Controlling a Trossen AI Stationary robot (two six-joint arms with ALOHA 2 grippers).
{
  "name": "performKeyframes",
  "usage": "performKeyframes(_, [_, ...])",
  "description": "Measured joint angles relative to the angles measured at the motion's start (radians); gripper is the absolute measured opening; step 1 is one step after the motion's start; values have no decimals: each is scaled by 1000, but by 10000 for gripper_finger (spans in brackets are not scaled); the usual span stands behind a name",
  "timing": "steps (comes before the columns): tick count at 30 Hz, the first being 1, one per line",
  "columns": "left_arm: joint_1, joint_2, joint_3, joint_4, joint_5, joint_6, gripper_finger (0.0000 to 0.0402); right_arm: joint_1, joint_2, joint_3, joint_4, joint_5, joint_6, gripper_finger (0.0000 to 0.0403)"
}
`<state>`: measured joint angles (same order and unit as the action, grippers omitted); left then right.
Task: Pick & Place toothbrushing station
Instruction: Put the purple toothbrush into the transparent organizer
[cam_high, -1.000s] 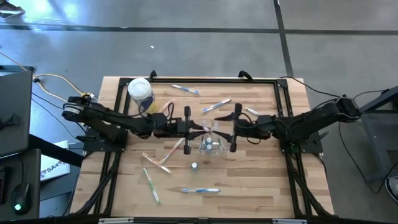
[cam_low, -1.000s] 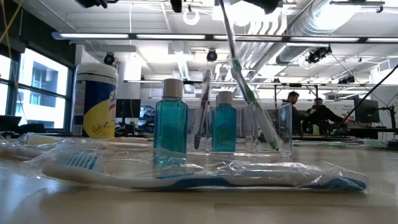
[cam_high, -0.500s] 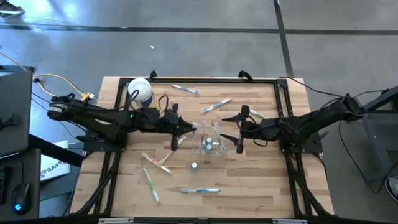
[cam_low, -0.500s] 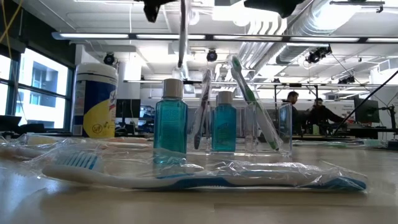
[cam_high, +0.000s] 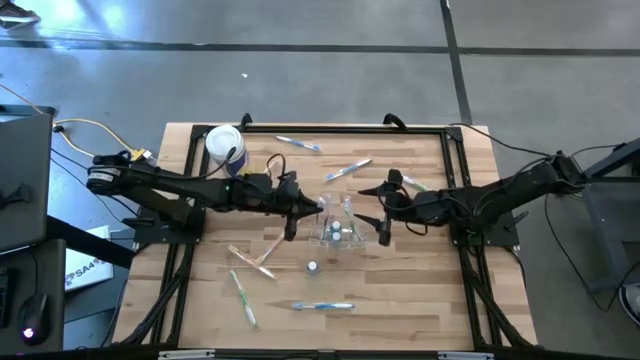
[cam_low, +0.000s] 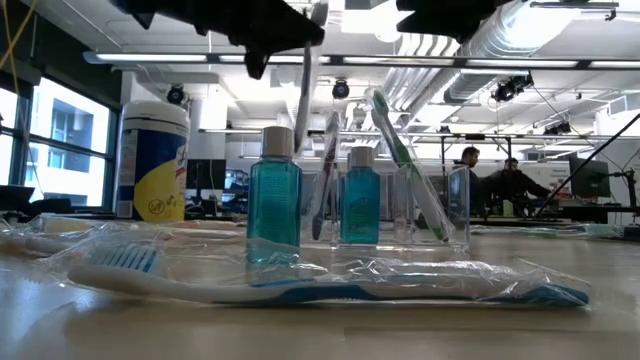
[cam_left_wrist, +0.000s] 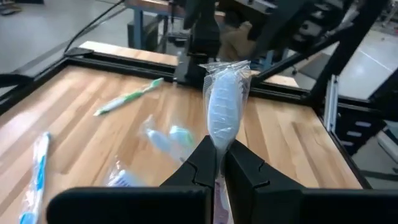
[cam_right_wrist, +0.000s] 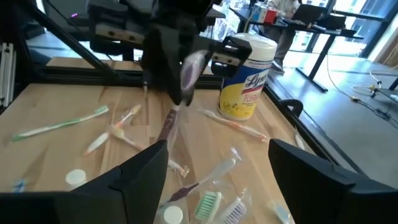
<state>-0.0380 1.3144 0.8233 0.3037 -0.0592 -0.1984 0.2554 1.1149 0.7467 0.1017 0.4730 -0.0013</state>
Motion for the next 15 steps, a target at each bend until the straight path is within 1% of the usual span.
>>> performKeyframes(3, [0,0,-23,24,-21,-19,10,0,0,0,-4,0,1,272])
performKeyframes(7, [-1,0,-68,98,-49,-35,10,0,0,0,-15,0,0,272])
performKeyframes(15, [25,0,-126,125,-65,-97,10,0,0,0,-16,0,1,272])
